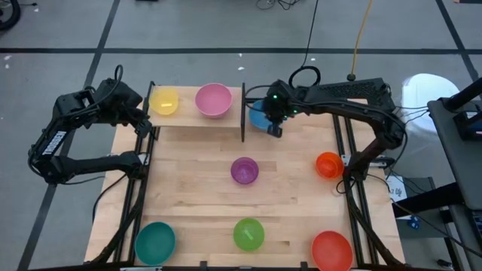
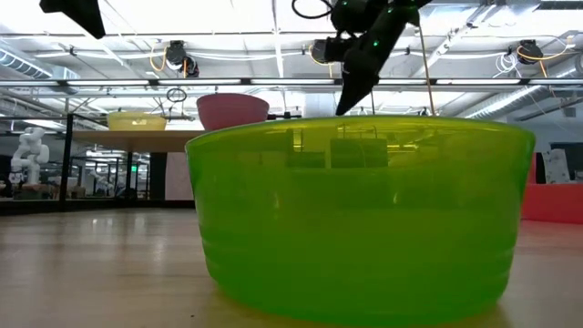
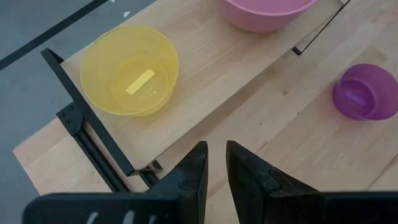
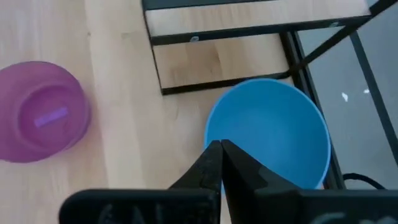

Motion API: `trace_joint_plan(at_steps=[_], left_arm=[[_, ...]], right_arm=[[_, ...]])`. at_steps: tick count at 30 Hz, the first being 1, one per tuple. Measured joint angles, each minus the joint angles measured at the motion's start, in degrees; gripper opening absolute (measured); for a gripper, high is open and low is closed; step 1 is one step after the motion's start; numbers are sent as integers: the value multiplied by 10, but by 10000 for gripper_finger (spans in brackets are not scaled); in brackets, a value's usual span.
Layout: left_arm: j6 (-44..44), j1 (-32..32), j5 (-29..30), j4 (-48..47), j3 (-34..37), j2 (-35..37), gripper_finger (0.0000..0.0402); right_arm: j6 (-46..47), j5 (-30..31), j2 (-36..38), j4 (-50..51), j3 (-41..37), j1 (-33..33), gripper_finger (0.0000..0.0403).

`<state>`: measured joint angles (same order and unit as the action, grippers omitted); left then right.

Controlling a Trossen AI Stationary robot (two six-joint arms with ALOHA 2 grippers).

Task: Place and stack bowls onto a shelf
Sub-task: Stack the blue bowl on the pink bowl on the shelf

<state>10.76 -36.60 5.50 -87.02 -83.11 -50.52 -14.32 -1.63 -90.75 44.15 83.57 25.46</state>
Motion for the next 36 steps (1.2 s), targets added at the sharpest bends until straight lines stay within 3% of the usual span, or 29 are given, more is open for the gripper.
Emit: trace_joint_plan(at_steps=[15, 29, 36], left_arm=[[3, 0, 0, -3, 0, 0, 65], [18, 0, 0, -27, 0, 0, 65], [19, 0, 0, -29, 0, 0, 65]], right_arm=[[-67, 28, -44, 4, 0, 13, 100], [-74, -92, -105, 16, 0, 46, 76], [-85, -90, -107, 7, 0, 46, 75]])
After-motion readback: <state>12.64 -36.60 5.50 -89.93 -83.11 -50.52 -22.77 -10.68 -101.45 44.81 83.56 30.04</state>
